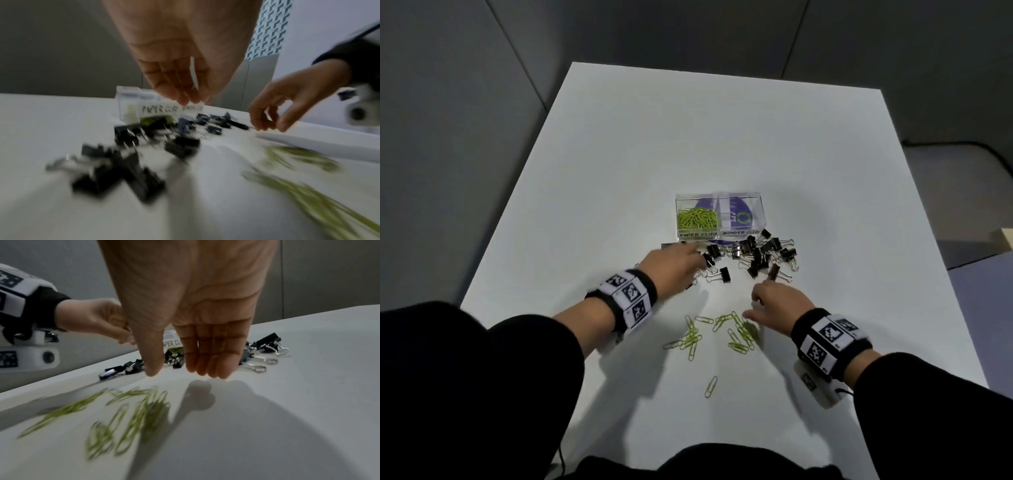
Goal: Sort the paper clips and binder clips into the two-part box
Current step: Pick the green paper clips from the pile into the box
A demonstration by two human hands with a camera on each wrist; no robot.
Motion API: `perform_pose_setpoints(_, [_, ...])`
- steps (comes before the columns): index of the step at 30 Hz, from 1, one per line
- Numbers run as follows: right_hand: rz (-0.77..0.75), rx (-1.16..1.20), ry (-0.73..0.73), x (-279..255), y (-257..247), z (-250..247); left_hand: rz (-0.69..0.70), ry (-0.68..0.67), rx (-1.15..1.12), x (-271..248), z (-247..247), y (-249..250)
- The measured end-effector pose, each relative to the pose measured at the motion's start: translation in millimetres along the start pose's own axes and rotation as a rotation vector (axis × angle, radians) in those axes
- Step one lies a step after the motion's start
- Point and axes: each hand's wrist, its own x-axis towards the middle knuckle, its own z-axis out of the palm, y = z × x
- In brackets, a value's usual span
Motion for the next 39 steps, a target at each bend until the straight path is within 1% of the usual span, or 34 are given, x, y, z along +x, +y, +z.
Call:
perform_pose_setpoints(2, [0.016,-0.026,-0.004,-9.8,-2.5,11.4,-0.027,-0.106,-0.011,-23.4,22.6,5.4])
perform_pose_setpoints(5, [0.048,-0.041,0.01,-19.4,-7.5,28.3,-0.136,-0.235,-0.068,-48.0,49.0,7.7])
perform_pose_setpoints(7, [0.065,-0.032,0.019,-22.7,-12.0,35.9,-0.153,-0.257,-0.105,-56.5,56.8,8.4])
perform_pose_setpoints(11, [0.048,-0.011,0.041,-24.0,-22.7,42.6,-0.107,-0.304,-0.121,-60.9,62.1,10.4])
perform_pose_setpoints(17, [0.014,0.051,0.061,-19.2,-32.6,44.0,-0.134,-0.283,-0.149,-51.4,60.9,9.2])
perform_pose_setpoints(20, [0.009,0.055,0.067,-16.4,-34.7,45.3,-0.121,-0.271,-0.142,-50.3,63.2,8.4])
perform_pose_setpoints(25, [0.011,0.027,0.062,-14.1,-36.1,47.0,-0.094,-0.208,-0.111,-51.1,67.7,8.6])
perform_pose_setpoints(30, [-0.014,-0.05,0.082,-13.6,-37.7,47.8,-0.078,-0.233,0.037,-48.1,66.2,16.5])
perform_pose_setpoints(35, [0.021,-0.026,0.043,-10.1,-35.5,46.1,-0.148,-0.264,0.014,-42.1,63.8,20.2])
perform_pose_setpoints(39, [0.036,-0.049,0.029,-8.8,-35.2,47.3,-0.147,-0.266,0.019,-41.8,63.3,19.7])
